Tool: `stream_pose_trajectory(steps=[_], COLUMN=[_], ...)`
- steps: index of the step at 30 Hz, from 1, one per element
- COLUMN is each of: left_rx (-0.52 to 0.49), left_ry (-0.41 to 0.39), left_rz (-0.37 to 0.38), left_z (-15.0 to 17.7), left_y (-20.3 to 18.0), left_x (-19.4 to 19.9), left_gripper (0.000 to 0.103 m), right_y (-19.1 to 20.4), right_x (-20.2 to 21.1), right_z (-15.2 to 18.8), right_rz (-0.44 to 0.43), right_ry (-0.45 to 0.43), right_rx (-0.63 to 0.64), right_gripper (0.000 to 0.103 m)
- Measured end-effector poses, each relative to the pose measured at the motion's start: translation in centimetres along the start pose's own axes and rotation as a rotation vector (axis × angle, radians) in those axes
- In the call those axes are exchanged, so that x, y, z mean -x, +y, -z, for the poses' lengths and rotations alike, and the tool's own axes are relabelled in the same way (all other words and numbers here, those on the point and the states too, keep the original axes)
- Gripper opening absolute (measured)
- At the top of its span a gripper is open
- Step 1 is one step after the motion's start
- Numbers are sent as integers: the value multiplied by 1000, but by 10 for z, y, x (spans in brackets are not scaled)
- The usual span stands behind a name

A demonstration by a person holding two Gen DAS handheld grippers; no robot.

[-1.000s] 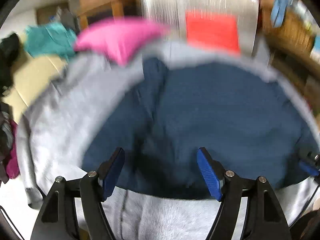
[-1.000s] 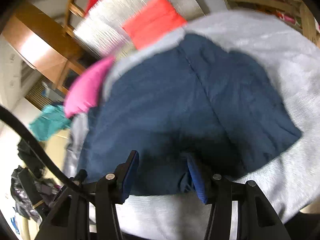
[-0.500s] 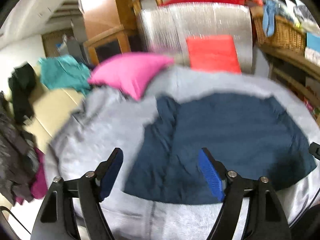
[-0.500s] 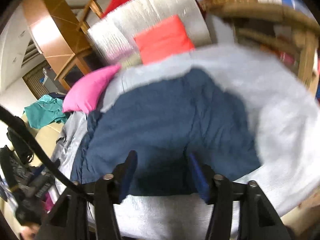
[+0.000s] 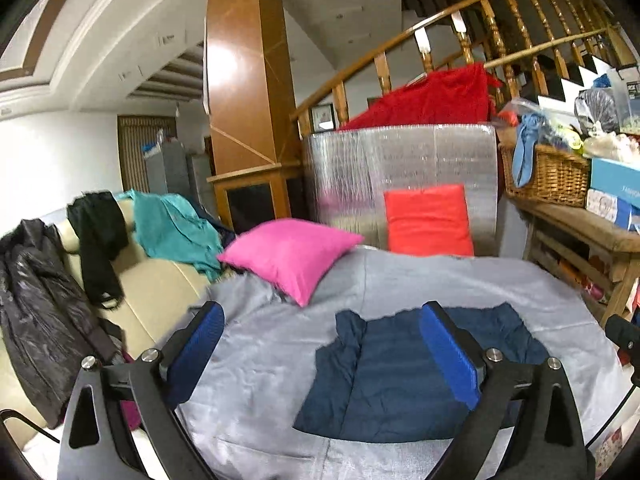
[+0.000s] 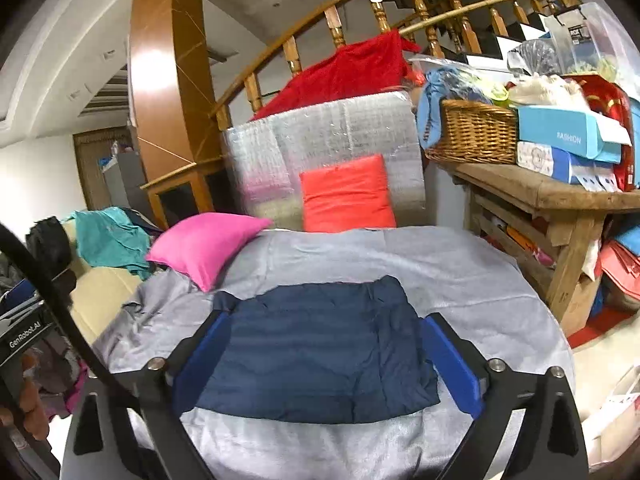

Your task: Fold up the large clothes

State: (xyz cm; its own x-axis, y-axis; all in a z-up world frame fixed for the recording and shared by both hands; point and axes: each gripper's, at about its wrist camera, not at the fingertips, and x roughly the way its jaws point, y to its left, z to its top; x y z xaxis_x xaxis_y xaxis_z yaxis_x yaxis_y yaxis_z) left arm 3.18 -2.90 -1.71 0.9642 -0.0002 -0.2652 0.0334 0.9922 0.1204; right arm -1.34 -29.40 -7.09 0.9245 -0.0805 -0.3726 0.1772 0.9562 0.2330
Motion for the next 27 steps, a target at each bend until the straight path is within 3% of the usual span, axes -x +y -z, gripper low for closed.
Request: stream_pose_trajectory(steps=[20, 27], left_rx=[13, 7], left_ry=[-107, -111], left_rz=[2, 21], left_z=[-38, -45], left_y=[7, 7], left_x=[73, 75], left_gripper=[100, 100], right_y=[19, 30], right_x=[68, 75], right_z=[-24, -31], right_rz=[-41, -44], right_ry=[-86, -96], right_rx=[-21, 9], right_gripper=[100, 102])
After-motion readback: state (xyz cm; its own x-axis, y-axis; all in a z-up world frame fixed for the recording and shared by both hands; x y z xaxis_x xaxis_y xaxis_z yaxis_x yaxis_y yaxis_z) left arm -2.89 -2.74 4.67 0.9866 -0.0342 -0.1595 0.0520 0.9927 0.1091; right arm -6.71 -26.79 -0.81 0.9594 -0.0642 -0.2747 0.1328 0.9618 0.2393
